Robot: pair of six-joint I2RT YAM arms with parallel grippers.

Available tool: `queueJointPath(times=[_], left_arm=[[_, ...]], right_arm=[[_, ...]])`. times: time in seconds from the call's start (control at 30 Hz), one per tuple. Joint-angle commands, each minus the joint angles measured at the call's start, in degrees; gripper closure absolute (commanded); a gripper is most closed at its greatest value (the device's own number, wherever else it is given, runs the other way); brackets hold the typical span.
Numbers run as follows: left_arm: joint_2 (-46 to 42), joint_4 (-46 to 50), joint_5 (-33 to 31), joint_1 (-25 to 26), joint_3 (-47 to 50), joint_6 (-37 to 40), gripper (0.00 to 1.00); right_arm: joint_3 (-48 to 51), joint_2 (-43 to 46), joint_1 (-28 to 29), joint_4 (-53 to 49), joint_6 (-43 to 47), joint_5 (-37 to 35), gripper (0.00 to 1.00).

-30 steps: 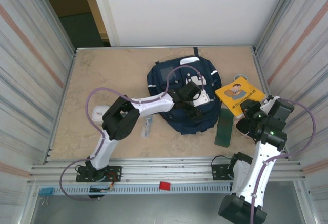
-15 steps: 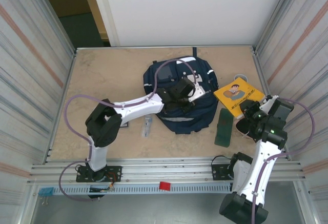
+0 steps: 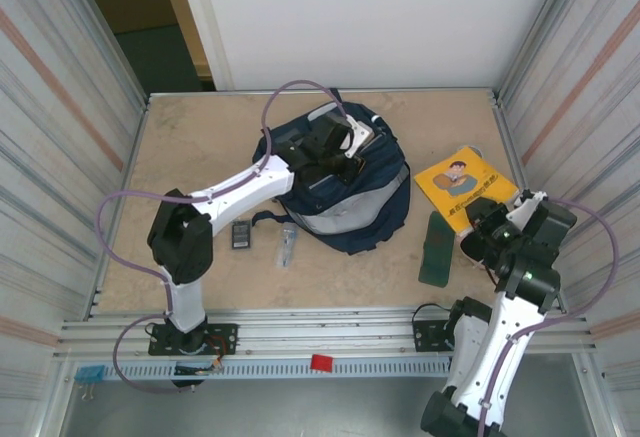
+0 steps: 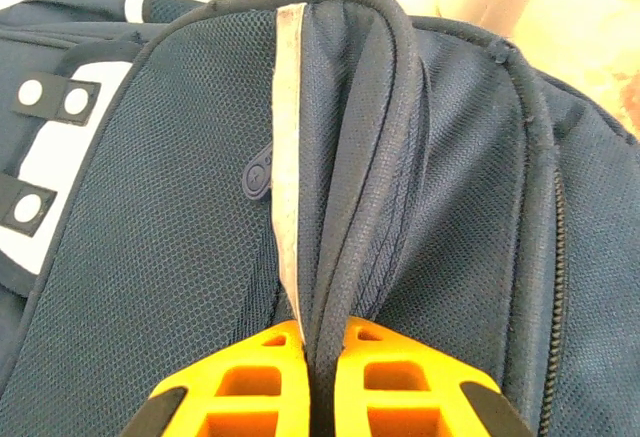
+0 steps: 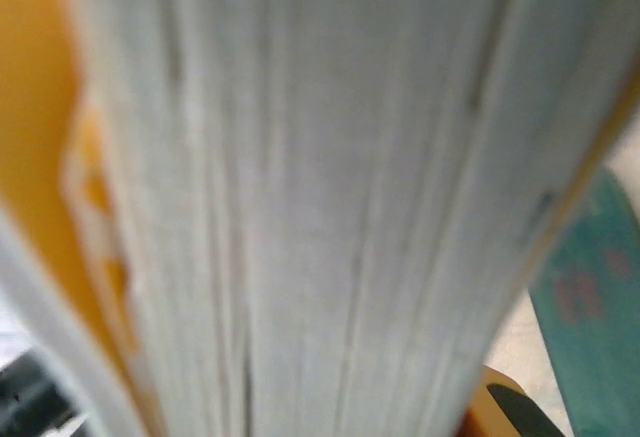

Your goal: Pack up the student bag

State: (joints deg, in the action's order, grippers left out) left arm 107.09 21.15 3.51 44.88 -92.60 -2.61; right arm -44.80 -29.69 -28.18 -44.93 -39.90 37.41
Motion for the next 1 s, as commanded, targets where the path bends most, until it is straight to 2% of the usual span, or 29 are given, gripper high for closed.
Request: queueJointPath(times=[0.0,0.07,0.27,0.33,0.43,0.53,0.63,0.77,0.97], left_arm=[[-4.2,-1.0,7.0,-1.1,-4.8,-2.8,1.00],[-4.1,-0.8,9.1,-1.6,-6.0,-2.8,1.00],[-4.7,-1.8,16.4,-4.1,-7.8,-4.2,1.00],[-4.3,-1.3,18.1,-5.0,-8.8,-4.8,1.00],[-3.9,-1.1,20.6,-6.3,-9.5,-5.7,1.00],[-4.0,-2.2,23.3,-7.6,-9.3,-6.7,1.00],[-3.4,-4.0,27.5,-9.1,-9.3,-9.4,1.00],[-3.1,-4.2,30.0,-9.7,-10.0,-9.8,1.00],[-3.3,-4.6,32.7,-10.5,-10.7,-10.2,1.00]], right_arm=[[5.4,2.4,3.6,9.6,-9.8,7.1,1.00],[9.6,3.6,8.2,16.0,-15.8,4.9,1.00],[18.3,3.5,27.3,31.8,-26.4,-10.9,1.00],[21.5,2.1,33.8,40.6,-30.1,-16.1,1.00],[26.1,0.5,42.9,52.1,-33.1,-26.9,1.00],[27.1,-1.4,50.9,56.5,-32.5,-38.1,1.00],[27.5,-4.8,55.7,60.8,-31.9,-44.7,1.00],[28.8,-11.1,58.5,70.9,-32.7,-47.6,1.00],[24.2,-22.3,61.2,77.0,-32.7,-48.5,1.00]])
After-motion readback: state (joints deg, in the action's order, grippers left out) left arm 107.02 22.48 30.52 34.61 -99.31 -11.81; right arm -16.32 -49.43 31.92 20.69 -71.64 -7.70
